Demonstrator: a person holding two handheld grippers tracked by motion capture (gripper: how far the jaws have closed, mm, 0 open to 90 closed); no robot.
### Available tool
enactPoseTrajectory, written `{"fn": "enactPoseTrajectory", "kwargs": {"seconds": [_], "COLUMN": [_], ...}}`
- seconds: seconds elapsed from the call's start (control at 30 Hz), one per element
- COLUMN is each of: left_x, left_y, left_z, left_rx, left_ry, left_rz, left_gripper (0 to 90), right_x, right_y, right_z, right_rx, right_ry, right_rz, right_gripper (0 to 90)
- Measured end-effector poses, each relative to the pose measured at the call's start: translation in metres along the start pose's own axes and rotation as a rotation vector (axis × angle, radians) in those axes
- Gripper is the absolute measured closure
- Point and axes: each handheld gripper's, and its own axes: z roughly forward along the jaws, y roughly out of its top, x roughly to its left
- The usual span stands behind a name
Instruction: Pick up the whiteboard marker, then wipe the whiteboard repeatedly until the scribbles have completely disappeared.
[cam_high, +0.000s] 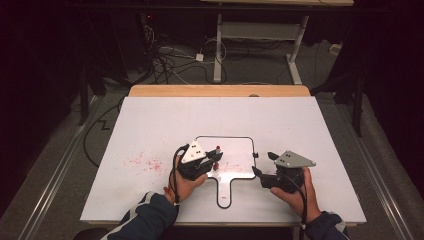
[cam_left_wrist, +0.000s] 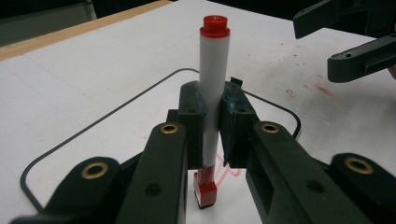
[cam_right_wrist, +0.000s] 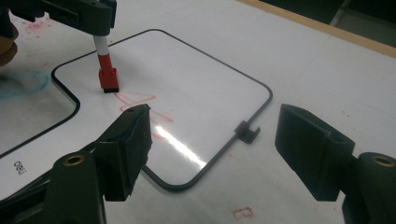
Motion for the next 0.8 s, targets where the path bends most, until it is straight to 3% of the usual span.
{"fn": "enactPoseTrajectory", "kwargs": {"seconds": [0.03,0.3,0.33,0.37,0.4,0.63,0.7,0.8], "left_x": [-0.001,-0.009,-0.015,-0.017,-0.013,-0.017,-0.013,0.000], "left_y": [0.000,0.006,0.006,0.006,0.007,0.009,0.007,0.004], "left_z": [0.001,0.017,0.023,0.025,0.023,0.026,0.021,0.012], "left_rx": [0.001,-0.014,-0.064,-0.076,-0.029,-0.023,-0.017,-0.012], "left_ry": [-0.001,-0.032,-0.039,-0.047,-0.046,-0.039,-0.009,0.042], "left_rz": [0.001,0.011,-0.056,-0.069,0.005,0.037,0.054,0.040], "left_gripper": [78.8,78.8,78.8,78.8,78.8,78.8,78.8,78.8], "right_x": [0.001,0.000,0.000,0.001,0.003,0.003,0.002,0.000], "right_y": [-0.003,-0.006,-0.005,-0.005,-0.005,-0.007,-0.008,-0.008], "right_z": [-0.002,-0.007,-0.007,-0.006,-0.005,-0.005,-0.005,-0.006], "right_rx": [0.020,0.011,0.009,0.008,0.013,0.014,0.015,0.014], "right_ry": [-0.004,-0.007,-0.005,-0.004,-0.002,-0.002,-0.005,-0.010], "right_rz": [-0.037,-0.032,-0.035,-0.036,-0.041,-0.047,-0.048,-0.034], "right_gripper": [26.7,26.7,26.7,26.9,27.0,26.9,26.9,27.0]}}
